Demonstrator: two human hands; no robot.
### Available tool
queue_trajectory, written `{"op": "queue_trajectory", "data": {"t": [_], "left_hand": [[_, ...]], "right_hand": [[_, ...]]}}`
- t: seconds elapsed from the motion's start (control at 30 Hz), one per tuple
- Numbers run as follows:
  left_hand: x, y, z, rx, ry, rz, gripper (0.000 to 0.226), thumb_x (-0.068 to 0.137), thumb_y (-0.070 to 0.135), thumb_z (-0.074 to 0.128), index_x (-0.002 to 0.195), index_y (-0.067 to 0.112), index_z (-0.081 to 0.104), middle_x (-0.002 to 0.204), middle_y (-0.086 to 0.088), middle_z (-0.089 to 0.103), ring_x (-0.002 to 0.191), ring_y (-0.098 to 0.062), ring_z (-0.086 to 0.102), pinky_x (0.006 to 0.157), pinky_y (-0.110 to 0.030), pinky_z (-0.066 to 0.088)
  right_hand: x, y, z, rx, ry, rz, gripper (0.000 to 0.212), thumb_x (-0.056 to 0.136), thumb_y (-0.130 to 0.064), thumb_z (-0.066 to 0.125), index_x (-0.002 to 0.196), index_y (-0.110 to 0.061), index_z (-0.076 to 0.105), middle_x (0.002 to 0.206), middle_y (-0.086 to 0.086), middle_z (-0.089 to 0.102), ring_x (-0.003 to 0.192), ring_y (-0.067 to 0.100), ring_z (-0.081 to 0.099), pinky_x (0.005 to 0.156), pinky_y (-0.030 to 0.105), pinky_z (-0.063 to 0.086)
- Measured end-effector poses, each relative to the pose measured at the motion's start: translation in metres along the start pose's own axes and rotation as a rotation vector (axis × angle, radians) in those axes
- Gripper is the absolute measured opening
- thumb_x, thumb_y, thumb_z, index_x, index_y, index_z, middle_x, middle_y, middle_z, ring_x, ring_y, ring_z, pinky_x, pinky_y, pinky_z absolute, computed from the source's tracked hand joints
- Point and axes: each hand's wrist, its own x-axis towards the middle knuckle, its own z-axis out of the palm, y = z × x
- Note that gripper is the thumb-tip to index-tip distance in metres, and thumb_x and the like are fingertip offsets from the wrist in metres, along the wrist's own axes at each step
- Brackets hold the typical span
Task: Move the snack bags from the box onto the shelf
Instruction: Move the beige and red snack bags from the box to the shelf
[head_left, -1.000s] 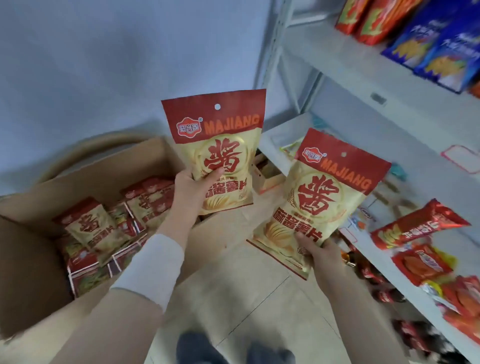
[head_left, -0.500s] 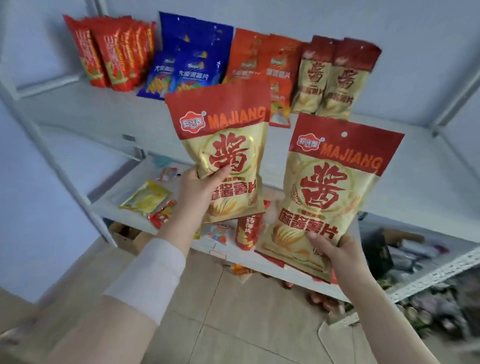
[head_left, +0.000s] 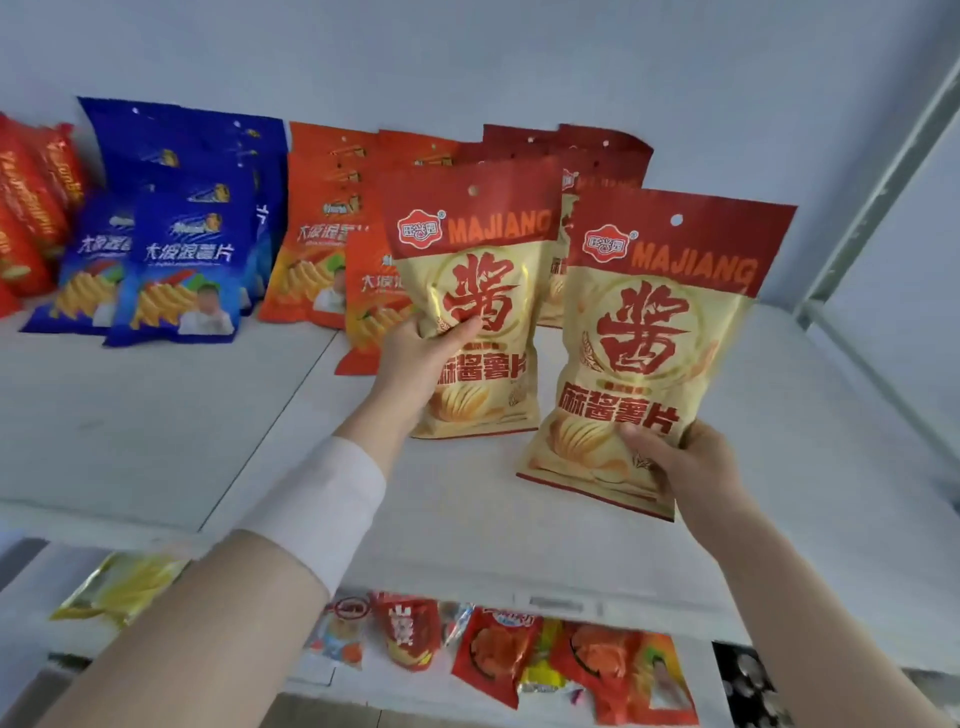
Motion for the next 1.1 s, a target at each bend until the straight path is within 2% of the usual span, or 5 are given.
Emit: {"op": "queue_trajectory", "data": {"t": [0.23, 0.53, 0.7, 0.87, 1.1], "left_hand": [[0.140, -0.025, 0.043, 0.050, -0.084, -0.098, 0.021, 0.079, 0.028, 0.073, 0.097, 0.026, 0.062, 0.096, 0.009, 0.069, 0.094, -0.008, 0.063, 0.081, -0.023, 0.047], [0.223, -0.048, 0.077, 0.082, -0.114, -0.243, 0.033, 0.082, 0.030, 0.070, 0.111, 0.015, 0.061, 0.091, 0.010, 0.065, 0.080, -0.001, 0.058, 0.062, -0.016, 0.040], [0.235, -0.059, 0.080, 0.256, 0.047, -0.189, 0.063, 0.075, 0.035, 0.075, 0.125, 0.006, 0.049, 0.116, -0.002, 0.061, 0.105, -0.017, 0.059, 0.089, -0.031, 0.048], [0.230, -0.057, 0.088, 0.421, 0.241, -0.015, 0.067, 0.074, 0.025, 0.078, 0.122, -0.001, 0.038, 0.116, -0.011, 0.054, 0.108, -0.022, 0.055, 0.084, -0.023, 0.042], [0.229, -0.060, 0.092, 0.786, 0.287, 0.100, 0.102, 0.082, 0.041, 0.067, 0.147, -0.004, 0.004, 0.142, -0.020, 0.027, 0.136, -0.031, 0.022, 0.113, -0.033, 0.014]], "right_hand": [[0.135, -0.011, 0.017, 0.004, 0.004, 0.011, 0.026, 0.075, -0.010, 0.072, 0.101, -0.010, 0.066, 0.092, 0.005, 0.074, 0.084, 0.020, 0.072, 0.075, 0.034, 0.057], [0.227, -0.008, 0.020, -0.087, -0.001, 0.022, 0.021, 0.076, -0.015, 0.074, 0.095, -0.020, 0.064, 0.093, -0.001, 0.072, 0.085, 0.014, 0.070, 0.070, 0.026, 0.058], [0.241, -0.003, 0.030, -0.198, 0.048, -0.005, 0.030, 0.075, -0.022, 0.076, 0.101, -0.019, 0.061, 0.092, -0.007, 0.068, 0.084, 0.008, 0.065, 0.065, 0.020, 0.053], [0.240, 0.009, 0.039, -0.326, 0.200, -0.055, 0.044, 0.076, -0.029, 0.075, 0.108, -0.015, 0.049, 0.096, -0.006, 0.059, 0.091, 0.015, 0.058, 0.065, 0.020, 0.046], [0.236, 0.015, 0.046, -0.516, 0.332, -0.195, 0.081, 0.071, -0.036, 0.077, 0.137, -0.012, 0.038, 0.125, 0.006, 0.048, 0.119, 0.021, 0.044, 0.099, 0.038, 0.042]]}}
